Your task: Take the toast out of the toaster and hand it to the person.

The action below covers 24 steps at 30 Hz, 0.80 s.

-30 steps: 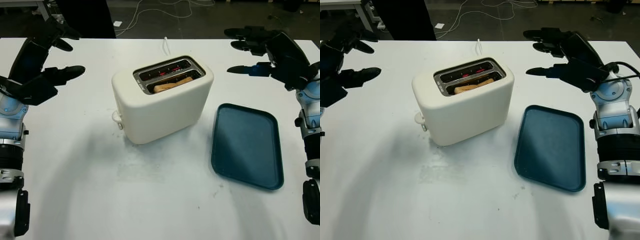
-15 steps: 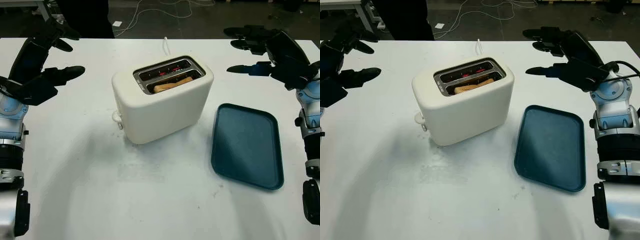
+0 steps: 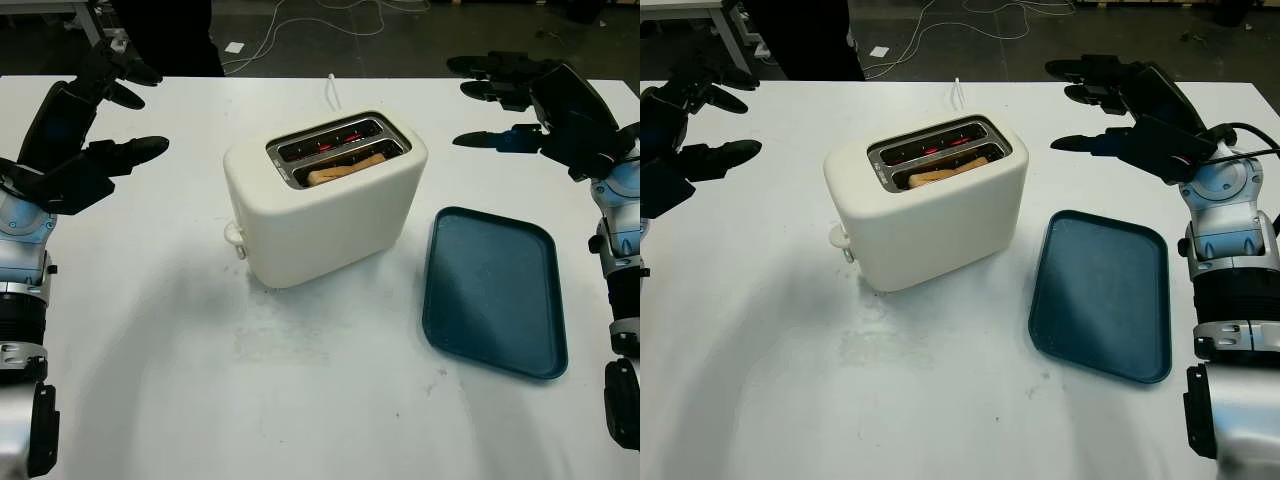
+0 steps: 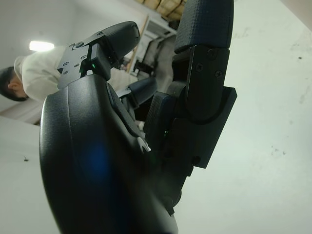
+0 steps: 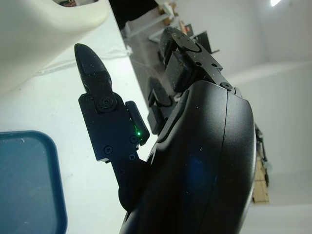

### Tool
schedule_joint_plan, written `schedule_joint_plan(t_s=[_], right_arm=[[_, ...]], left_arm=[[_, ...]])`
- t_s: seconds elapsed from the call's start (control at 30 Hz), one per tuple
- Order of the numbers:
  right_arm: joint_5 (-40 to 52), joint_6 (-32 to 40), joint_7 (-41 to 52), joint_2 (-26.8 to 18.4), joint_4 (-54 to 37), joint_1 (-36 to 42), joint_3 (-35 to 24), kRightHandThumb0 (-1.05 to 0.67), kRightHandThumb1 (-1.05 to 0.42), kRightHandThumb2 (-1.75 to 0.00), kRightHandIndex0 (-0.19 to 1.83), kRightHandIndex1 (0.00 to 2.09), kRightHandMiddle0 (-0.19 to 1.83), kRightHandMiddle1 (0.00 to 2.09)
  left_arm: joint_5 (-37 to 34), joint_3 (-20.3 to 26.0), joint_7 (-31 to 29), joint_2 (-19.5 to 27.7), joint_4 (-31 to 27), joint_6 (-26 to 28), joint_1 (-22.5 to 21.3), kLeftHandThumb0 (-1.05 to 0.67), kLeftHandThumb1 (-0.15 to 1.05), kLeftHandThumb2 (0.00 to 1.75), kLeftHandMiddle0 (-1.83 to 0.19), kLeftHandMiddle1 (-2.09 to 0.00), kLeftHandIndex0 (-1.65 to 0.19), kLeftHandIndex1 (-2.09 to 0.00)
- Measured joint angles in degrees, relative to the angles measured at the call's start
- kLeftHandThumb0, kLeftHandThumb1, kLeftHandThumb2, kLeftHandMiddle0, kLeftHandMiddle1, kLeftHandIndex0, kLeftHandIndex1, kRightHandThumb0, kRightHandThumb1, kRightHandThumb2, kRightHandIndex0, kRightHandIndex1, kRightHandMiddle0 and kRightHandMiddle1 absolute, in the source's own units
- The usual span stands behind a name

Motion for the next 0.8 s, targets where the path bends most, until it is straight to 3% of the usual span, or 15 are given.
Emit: schedule_joint_plan(t_s=[0.8], right_arm=[[0.1,0.0,0.0,0.0,-0.3,0.0,0.0,-0.39,-0.74,0.0,0.55,0.0,0.52,0.0]], left_arm=[[-0.3,0.0,0.0,0.0,0.0,0.7,0.0,-1.05,0.92,0.28,0.0,-1.49,0.0,-1.29]])
